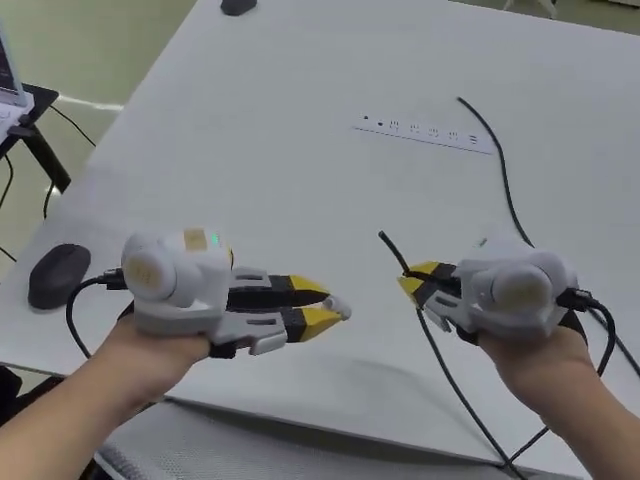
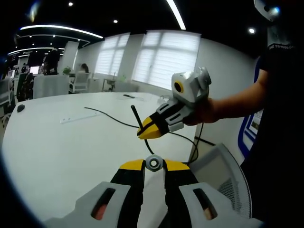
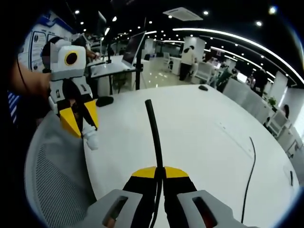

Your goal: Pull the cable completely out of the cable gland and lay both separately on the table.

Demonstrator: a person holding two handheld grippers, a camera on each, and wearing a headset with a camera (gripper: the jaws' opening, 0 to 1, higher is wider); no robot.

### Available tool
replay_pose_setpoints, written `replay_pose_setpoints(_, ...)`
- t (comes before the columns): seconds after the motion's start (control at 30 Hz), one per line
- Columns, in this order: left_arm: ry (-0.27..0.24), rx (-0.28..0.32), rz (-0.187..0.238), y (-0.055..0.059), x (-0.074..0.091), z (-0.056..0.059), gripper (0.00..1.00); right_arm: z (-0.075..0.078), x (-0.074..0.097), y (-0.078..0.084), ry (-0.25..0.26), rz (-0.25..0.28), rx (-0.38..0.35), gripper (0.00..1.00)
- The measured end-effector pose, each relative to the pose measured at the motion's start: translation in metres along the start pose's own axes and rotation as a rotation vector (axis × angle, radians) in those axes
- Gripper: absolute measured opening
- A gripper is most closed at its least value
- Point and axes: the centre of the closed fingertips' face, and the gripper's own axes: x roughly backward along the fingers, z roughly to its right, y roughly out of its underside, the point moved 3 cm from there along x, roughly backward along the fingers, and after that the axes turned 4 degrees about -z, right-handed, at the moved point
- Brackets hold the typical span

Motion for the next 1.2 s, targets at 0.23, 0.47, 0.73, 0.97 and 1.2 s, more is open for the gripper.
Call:
replay_pose_setpoints(0.23,0.003,-0.006,0.006,0.015,0.016,-0.012,0.15,-0.004,-0.017,-0.023,-0.001,0.010,-0.023,0.00)
replay_pose_setpoints(0.47,0.010,-0.006,0.006,0.029,0.030,-0.026,0.15,-0.009,-0.040,-0.040,-0.003,-0.001,-0.023,0.00)
replay_pose_setpoints(0.73,0.013,0.006,-0.001,0.048,0.046,-0.035,0.15,-0.021,-0.074,-0.054,-0.031,-0.021,-0.027,0.00)
replay_pose_setpoints(0.97,-0.007,0.033,-0.011,0.068,0.055,-0.047,0.15,-0.029,-0.106,-0.058,-0.072,-0.057,-0.001,0.00)
replay_pose_setpoints(1.2,-0.017,0.049,-0.032,0.089,0.056,-0.060,0.15,-0.041,-0.147,-0.058,-0.143,-0.091,0.022,0.00)
